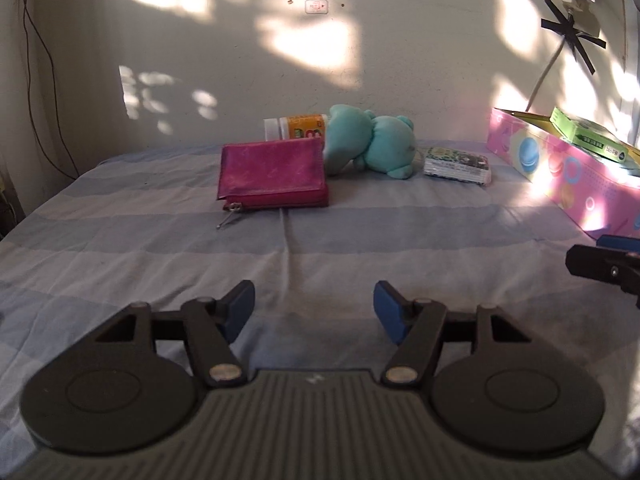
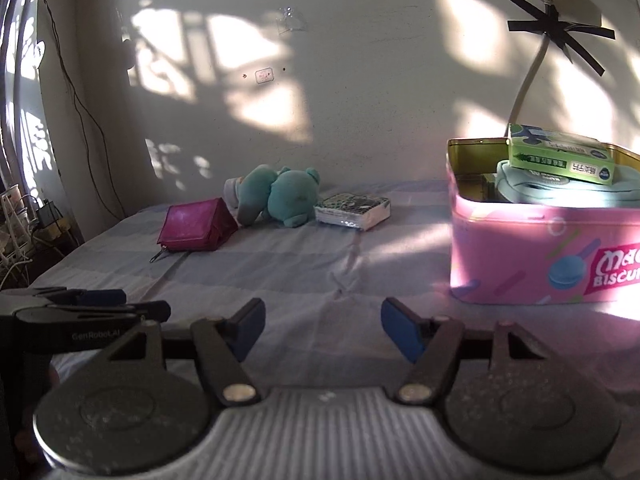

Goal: Organize objects
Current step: 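Grasp the magenta wallet with the right gripper and lift it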

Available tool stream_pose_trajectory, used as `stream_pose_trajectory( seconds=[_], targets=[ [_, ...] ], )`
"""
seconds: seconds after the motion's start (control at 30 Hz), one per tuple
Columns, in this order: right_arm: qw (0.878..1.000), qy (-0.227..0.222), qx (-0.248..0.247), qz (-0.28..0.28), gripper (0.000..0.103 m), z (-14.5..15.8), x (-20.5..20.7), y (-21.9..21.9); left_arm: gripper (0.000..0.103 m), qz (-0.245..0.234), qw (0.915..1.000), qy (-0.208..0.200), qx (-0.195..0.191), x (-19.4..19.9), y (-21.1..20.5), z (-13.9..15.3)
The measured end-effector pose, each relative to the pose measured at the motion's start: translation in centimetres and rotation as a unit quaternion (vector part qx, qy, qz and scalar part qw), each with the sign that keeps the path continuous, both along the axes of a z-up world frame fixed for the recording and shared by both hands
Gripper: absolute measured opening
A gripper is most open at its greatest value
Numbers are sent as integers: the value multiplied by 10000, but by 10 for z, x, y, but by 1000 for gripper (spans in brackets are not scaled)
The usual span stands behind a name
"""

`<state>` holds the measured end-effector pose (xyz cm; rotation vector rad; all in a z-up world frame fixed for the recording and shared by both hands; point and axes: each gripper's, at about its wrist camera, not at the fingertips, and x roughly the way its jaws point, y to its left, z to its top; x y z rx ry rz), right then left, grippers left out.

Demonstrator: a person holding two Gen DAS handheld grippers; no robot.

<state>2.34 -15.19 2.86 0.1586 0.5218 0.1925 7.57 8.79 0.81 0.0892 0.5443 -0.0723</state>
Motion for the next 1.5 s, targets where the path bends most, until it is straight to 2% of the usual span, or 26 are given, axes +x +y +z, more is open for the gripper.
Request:
stream_pose_trajectory(
  seconds=[0.1, 0.2, 0.23, 0.3, 0.37, 0.47, 0.57, 0.6, 0.63, 0.67, 0.7, 0.73, 0.87, 0.97, 1.1, 1.2, 1.37, 1.5],
  targets=[
    [9994, 105, 51, 335, 66, 1, 28, 24, 68, 459, 9981, 3, -401, 8, 38, 2],
    [9975, 136, 83, 685, 67, 2, 61, 54, 68, 929, 9851, -55, -1447, 9, 76, 2],
    [9966, 158, 120, 796, 67, 2, 73, 63, 68, 1097, 9811, -110, -1589, 8, 81, 3],
    [9949, 202, 234, 961, 67, 2, 97, 83, 68, 1354, 9748, -230, -1755, 8, 88, 4],
    [9935, 224, 363, 1052, 65, 3, 121, 99, 68, 1392, 9730, -203, -1829, 10, 90, 4],
    [9917, 270, 612, 1101, 63, 7, 154, 115, 68, 1260, 9756, -200, -1785, 11, 86, 4],
    [9904, 517, 773, 1024, 59, 3, 186, 124, 68, 1205, 9781, -265, -1678, 12, 82, 5],
    [9890, 596, 878, 1029, 50, 1, 194, 125, 68, 1202, 9781, -261, -1678, 14, 83, 4],
    [9877, 645, 949, 1065, 34, -2, 200, 125, 68, 1196, 9779, -254, -1695, 15, 84, 3],
    [9861, 672, 1017, 1133, 32, -4, 204, 125, 68, 1202, 9775, -249, -1718, 15, 84, 3],
    [9846, 644, 1131, 1165, 22, -5, 205, 124, 68, 1210, 9768, -245, -1748, 15, 85, 3],
    [9835, 612, 1215, 1195, 18, -5, 205, 123, 68, 1214, 9763, -238, -1774, 16, 86, 3],
    [9793, 649, 1439, 1266, 12, 0, 198, 120, 68, 1226, 9755, -234, -1813, 16, 86, 3],
    [9781, 643, 1467, 1328, 9, 7, 178, 109, 68, 1227, 9753, -256, -1817, 16, 86, 4],
    [9770, 714, 1409, 1429, 8, 11, 136, 83, 68, 1217, 9758, -267, -1797, 15, 86, 5],
    [9752, 840, 1431, 1465, 7, 12, 89, 50, 68, 1165, 9781, -296, -1702, 13, 84, 6],
    [9765, 850, 1601, 1167, 8, 12, 11, -16, 68, 909, 9839, -351, -1496, 10, 75, 7],
    [9866, 629, 1402, 544, 11, 17, -41, -69, 68, 418, 9928, -311, -1079, 8, 54, 11]
  ],
)
